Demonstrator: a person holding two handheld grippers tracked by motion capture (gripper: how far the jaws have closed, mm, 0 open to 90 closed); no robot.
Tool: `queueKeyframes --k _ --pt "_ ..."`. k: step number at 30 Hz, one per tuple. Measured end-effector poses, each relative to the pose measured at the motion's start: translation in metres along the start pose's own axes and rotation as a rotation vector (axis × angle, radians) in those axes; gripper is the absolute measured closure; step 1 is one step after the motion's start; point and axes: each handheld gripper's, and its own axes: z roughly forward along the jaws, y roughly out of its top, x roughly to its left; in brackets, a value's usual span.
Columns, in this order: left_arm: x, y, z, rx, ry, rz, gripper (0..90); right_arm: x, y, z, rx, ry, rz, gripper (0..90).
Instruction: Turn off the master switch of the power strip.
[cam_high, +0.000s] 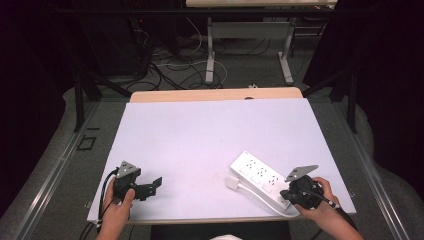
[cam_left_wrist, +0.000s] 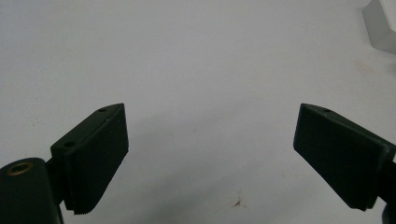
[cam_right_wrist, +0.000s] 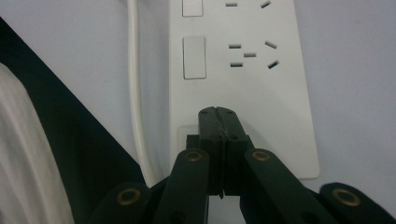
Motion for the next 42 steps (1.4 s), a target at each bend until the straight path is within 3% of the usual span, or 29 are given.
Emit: queueKeyframes --k 6,11,14,17,22,26,27,42 --pt "0.0004 -0.0001 0.0001 -0.001 0.002 0.002 10.4 0.0017 -0.0015 0.0011 0.008 -0.004 0.019 90.0" --pt "0.0 0.0 -0.0001 0.001 0.0 0.001 10.4 0.0017 -0.0022 0.0017 0.029 0.003 0.001 90.0" --pt "-0.0001 -0.0001 0.0 0.001 0.001 0.003 10.4 0.0039 -0.0022 0.0038 0.007 -0.037 -0.012 90.0" --pt "0.0001 0.0 -0.0006 0.007 -0.002 0.002 10.4 0.0053 -0.0031 0.004 0.009 -0.035 -0.037 90.0" --pt "0.0003 -0.0001 -0.001 0.008 -0.002 0.004 10.5 0.0077 -0.0042 0.0043 -0.002 -0.061 -0.019 90.0" --pt "0.0008 0.0002 -0.0012 0.009 0.001 0.004 10.5 0.0039 -0.0035 0.0027 -0.026 -0.038 0.017 90.0" --pt "0.0008 0.0002 -0.0012 0.008 0.001 0.002 10.4 0.0022 -0.0035 0.0017 -0.016 -0.005 0.048 90.0" --pt "0.0006 0.0002 -0.0011 0.008 0.0 0.002 10.5 0.0001 -0.0005 0.0003 -0.023 0.0 0.043 81.7"
